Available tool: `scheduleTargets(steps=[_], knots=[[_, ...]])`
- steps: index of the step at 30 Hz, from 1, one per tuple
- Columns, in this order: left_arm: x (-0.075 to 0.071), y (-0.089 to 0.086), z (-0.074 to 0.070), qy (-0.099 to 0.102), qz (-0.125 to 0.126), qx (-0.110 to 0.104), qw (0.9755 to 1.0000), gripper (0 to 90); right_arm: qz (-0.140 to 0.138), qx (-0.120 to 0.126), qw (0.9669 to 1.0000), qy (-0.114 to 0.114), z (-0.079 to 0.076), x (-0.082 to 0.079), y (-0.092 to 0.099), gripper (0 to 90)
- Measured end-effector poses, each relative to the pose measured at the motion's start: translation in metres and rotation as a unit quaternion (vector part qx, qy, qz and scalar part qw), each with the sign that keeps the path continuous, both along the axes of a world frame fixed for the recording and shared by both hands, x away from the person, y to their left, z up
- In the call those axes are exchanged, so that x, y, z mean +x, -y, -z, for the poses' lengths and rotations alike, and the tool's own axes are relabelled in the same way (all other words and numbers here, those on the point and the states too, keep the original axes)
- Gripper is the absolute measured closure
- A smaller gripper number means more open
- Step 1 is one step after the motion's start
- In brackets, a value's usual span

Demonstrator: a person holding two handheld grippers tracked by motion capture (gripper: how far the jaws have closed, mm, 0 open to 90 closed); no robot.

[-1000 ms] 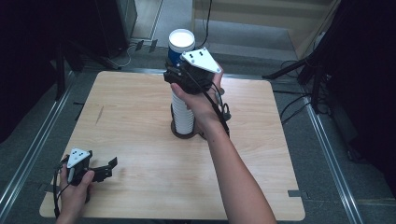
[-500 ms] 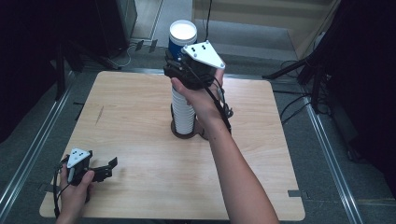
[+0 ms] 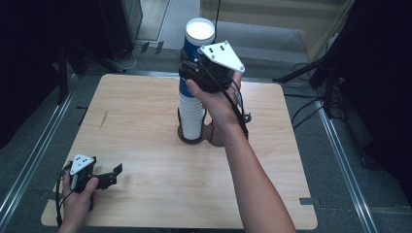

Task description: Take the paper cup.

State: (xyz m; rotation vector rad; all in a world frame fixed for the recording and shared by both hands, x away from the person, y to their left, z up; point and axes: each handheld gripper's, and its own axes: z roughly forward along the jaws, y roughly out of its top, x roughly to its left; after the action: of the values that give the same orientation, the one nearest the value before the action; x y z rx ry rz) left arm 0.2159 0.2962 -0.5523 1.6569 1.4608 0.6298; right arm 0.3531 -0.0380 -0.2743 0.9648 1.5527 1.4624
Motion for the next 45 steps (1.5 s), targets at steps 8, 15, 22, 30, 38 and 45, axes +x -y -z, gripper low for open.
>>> scheduleTargets(steps=[8,15,22,30,38,45], knots=[[-0.001,0.001,0.0,0.004,-0.016,0.011,0.9998,10.5,0.014,0.001,0.9999,-0.002,0.003,-0.002,0.014,21.9],[-0.001,0.001,0.0,0.004,-0.021,0.011,0.9997,10.5,0.025,-0.005,0.9997,0.0,0.007,-0.006,0.027,21.8],[-0.001,0.001,0.0,0.0,-0.02,0.014,0.9997,7.4,0.035,-0.006,0.9994,0.001,0.012,-0.009,0.042,21.7],[-0.002,0.002,0.0,0.001,-0.022,0.018,0.9996,1.9,0.047,0.0,0.9989,-0.004,0.02,-0.014,0.056,21.6],[-0.003,0.003,0.0,0.002,-0.02,0.024,0.9995,0.0,0.055,0.001,0.9985,-0.003,0.026,-0.019,0.065,21.7],[-0.003,0.004,-0.001,0.003,-0.02,0.031,0.9993,0.0,0.062,-0.001,0.998,-0.004,0.032,-0.025,0.072,21.6]])
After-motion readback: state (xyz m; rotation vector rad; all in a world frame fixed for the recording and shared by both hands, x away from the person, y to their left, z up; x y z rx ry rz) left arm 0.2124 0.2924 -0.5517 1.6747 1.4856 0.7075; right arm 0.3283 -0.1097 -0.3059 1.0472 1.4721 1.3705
